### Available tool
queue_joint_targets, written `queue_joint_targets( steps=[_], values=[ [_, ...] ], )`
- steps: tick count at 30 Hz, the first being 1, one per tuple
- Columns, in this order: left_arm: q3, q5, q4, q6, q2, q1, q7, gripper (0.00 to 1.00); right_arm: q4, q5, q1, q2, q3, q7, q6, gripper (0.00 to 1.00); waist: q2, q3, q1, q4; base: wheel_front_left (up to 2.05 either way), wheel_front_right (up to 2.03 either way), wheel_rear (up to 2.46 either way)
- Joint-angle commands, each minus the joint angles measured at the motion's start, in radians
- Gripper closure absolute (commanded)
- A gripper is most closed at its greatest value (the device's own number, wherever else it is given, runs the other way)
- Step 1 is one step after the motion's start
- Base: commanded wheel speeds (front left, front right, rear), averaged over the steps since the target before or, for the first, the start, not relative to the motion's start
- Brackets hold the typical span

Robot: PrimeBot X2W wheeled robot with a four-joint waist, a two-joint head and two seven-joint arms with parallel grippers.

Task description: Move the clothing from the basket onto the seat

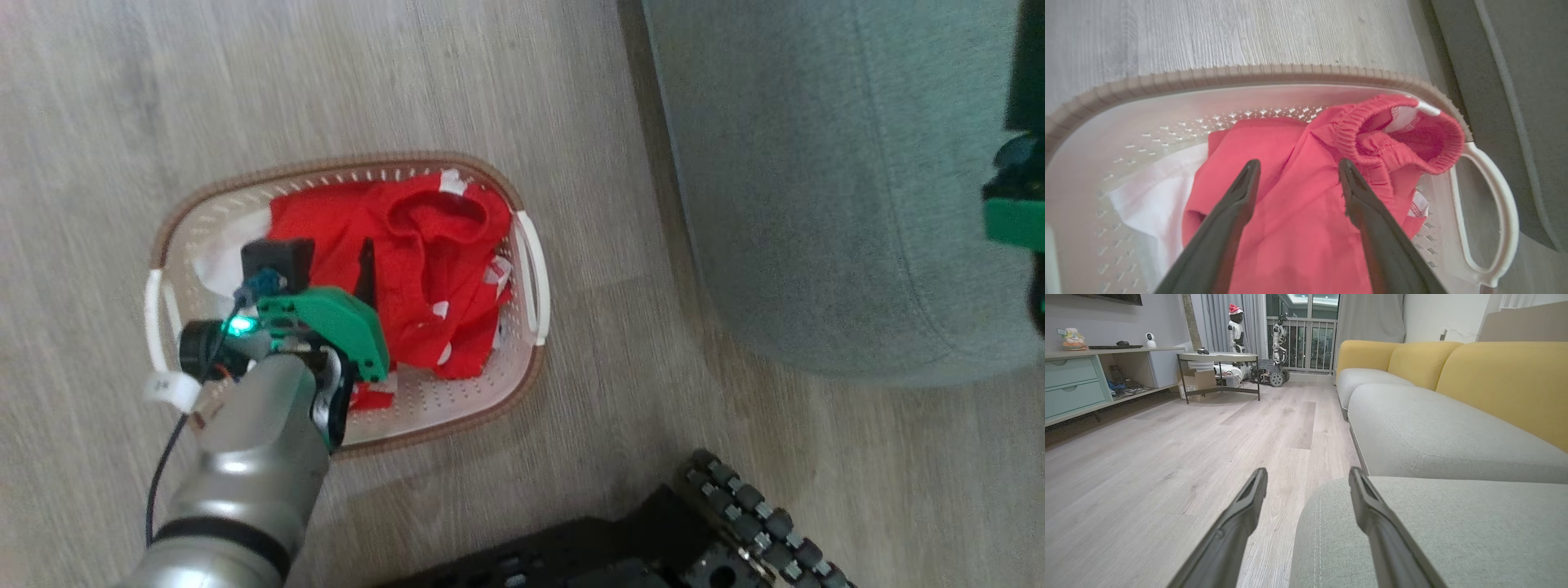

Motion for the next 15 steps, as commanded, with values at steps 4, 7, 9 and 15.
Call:
queue_joint_targets(
  steps=[4,7,9,15],
  values=[
    [-0.009,-0.018,0.069,-0.008,0.011,-0.065,-0.012,0.0,-0.055,0.013,-0.015,-0.03,-0.012,-0.006,0.0,0.0,0.0,0.096,-0.0003,-0.022,0.0,0.0,0.0],
    [-0.036,-0.037,0.135,-0.018,0.011,-0.104,-0.01,0.0,-0.064,0.015,-0.028,-0.031,-0.017,-0.006,0.0,0.0,0.0,0.124,-0.0003,-0.028,0.0,0.0,0.0],
    [-0.056,-0.046,0.165,-0.022,0.011,-0.129,-0.008,0.0,-0.067,0.015,-0.035,-0.032,-0.018,-0.006,0.0,0.0,0.0,0.141,-0.0003,-0.032,0.0,0.0,0.0],
    [-0.114,-0.068,0.211,-0.041,0.011,-0.167,0.059,0.0,-0.069,0.014,-0.049,-0.029,-0.018,-0.006,0.0,0.0,0.0,0.169,-0.0003,-0.04,0.0,0.0,0.0]
  ],
)
